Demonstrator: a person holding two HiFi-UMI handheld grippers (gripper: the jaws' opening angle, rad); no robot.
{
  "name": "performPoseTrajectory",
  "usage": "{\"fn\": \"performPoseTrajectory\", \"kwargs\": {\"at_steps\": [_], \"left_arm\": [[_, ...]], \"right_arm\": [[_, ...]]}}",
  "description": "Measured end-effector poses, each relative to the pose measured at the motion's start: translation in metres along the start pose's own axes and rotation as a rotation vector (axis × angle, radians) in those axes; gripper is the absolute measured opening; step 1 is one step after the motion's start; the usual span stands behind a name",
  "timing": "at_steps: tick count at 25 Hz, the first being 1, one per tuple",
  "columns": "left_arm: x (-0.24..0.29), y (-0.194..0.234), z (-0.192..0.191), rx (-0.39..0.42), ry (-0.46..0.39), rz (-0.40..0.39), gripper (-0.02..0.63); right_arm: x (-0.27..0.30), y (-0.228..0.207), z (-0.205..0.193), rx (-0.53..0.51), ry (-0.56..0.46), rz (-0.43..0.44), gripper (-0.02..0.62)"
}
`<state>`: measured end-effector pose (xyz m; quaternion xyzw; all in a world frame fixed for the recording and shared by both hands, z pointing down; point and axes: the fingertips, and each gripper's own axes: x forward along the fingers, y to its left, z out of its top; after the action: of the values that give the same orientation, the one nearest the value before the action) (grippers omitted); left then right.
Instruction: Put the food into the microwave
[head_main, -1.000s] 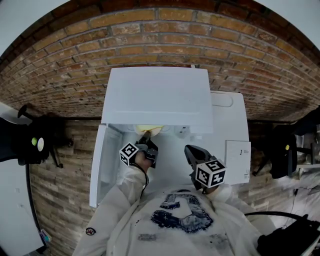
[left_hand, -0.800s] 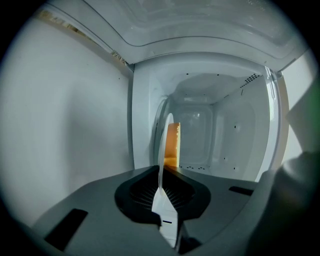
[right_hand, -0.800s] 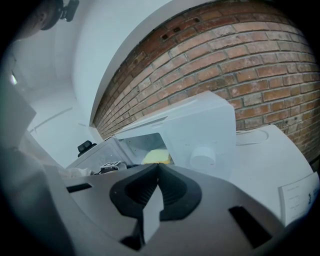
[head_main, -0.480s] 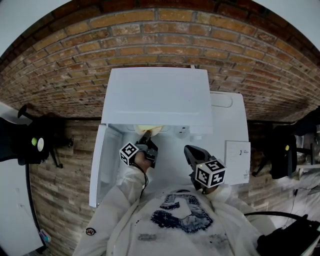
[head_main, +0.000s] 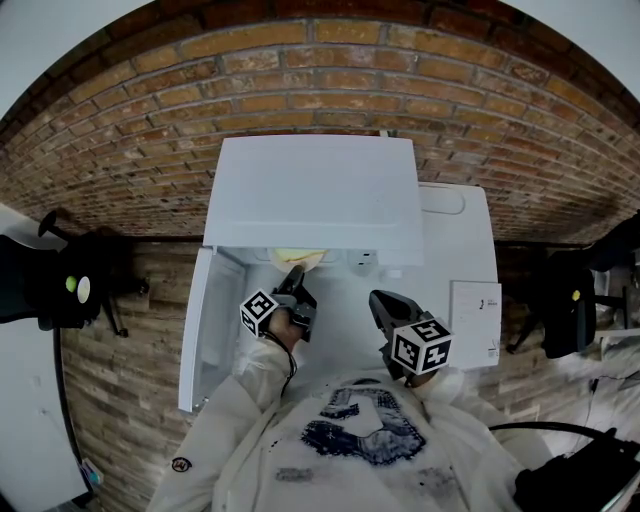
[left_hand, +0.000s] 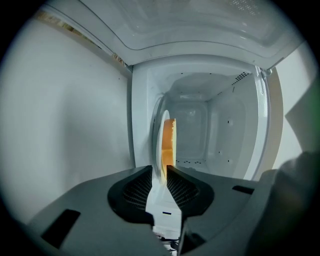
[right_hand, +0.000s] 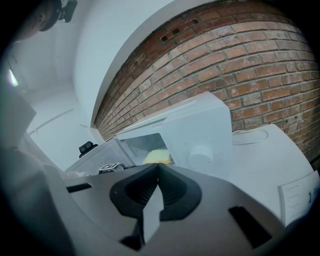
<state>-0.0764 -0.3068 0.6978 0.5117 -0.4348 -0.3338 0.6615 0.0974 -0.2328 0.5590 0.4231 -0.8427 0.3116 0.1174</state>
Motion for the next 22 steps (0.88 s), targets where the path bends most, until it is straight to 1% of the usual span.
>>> {"fn": "performPoseTrajectory", "kwargs": {"at_steps": [8,12,15,18,22], "left_arm": [[-0.016,-0.001,-0.009,-0.006,0.005,-0.011,0.08],[-0.022,0.003,-0.005,-0.005,-0.007,0.001,0.078],[-0.024,0.002,-0.002,0.004,-0.011,-0.006,0.076],[-0.022,-0.001,-0.001,0.007,-0.013,-0.011,0.037],[-0.021,-0.002,-0.003,0.008,-0.007,-0.011,0.018]], "right_arm": [[0.0,0.002,0.0,0.002,-0.005,0.011,0.014],[-0.001,0.001,0.0,0.008,-0.007,0.013,0.014],[-0.001,0.001,-0.001,0.012,-0.005,0.013,0.014],[-0.001,0.0,-0.001,0.015,-0.005,0.011,0.014],[-0.002,0.0,0.0,0.014,-0.006,0.007,0.014]]}}
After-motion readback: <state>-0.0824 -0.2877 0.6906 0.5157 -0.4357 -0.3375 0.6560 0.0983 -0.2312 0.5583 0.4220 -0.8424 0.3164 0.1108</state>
